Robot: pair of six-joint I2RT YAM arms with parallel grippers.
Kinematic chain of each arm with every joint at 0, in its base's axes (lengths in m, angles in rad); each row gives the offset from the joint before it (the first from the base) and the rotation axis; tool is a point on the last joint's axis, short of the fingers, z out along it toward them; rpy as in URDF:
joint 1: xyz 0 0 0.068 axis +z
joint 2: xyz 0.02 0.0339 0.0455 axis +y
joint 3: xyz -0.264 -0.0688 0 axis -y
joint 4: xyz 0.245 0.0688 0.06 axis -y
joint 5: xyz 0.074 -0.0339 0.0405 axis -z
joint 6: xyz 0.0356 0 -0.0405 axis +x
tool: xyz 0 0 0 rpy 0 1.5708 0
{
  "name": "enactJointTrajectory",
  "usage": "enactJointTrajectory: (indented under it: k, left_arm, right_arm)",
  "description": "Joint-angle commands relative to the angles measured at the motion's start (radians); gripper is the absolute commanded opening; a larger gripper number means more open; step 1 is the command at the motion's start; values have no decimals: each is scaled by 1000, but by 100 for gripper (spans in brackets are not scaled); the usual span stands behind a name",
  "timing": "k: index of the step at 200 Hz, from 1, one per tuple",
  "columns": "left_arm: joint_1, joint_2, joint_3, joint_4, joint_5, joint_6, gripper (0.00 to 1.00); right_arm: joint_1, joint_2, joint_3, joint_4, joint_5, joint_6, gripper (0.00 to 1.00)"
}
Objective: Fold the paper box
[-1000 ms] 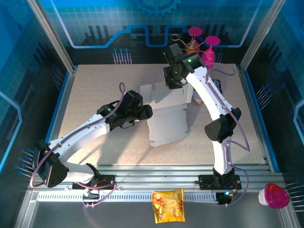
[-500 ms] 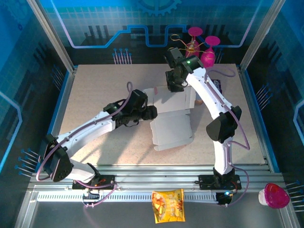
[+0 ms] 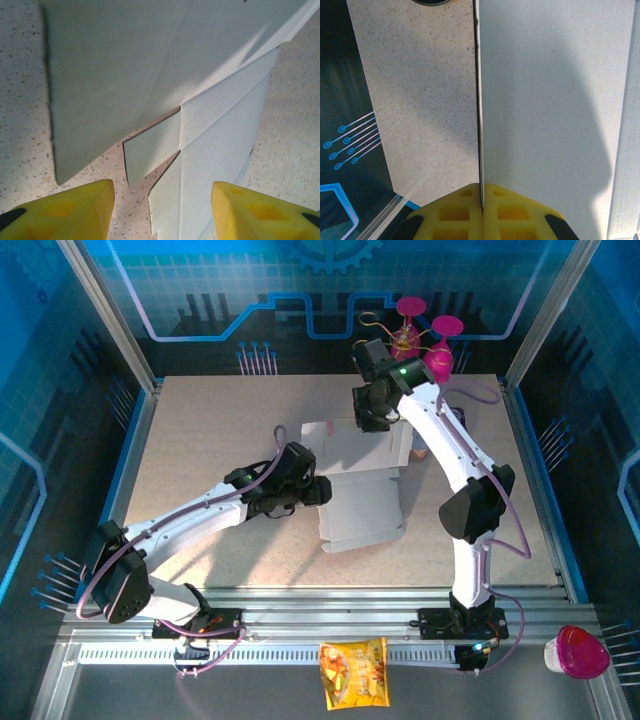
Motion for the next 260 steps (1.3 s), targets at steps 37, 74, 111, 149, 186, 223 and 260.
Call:
enactJointTrajectory:
  k: [37, 74, 111, 149, 186, 223, 260]
  left_arm:
    - [-6, 81, 112, -36, -68, 5, 39]
    - [-23, 137, 202, -137, -111, 7, 24]
    - [-43, 226, 317, -303, -162, -3, 16]
    - [-84, 335, 453, -440, -230, -5, 29]
    - [-116, 393, 554, -512, -288, 4, 38]
    - [-125, 406, 583, -520, -301, -4, 40]
    - [-130, 413, 568, -450, -291, 27, 36]
  right_arm:
    - [-12, -44, -30, 2, -10, 29, 0]
    - [-12, -45, -40, 15, -10, 30, 0]
    - [-6, -39, -35, 24, -10, 34, 0]
    - [3, -29, -30, 25, -10, 36, 0]
    - [7, -29, -41, 28, -9, 40, 0]
    - [8, -39, -67, 47, -8, 43, 0]
    - [12, -40, -70, 51, -10, 45, 0]
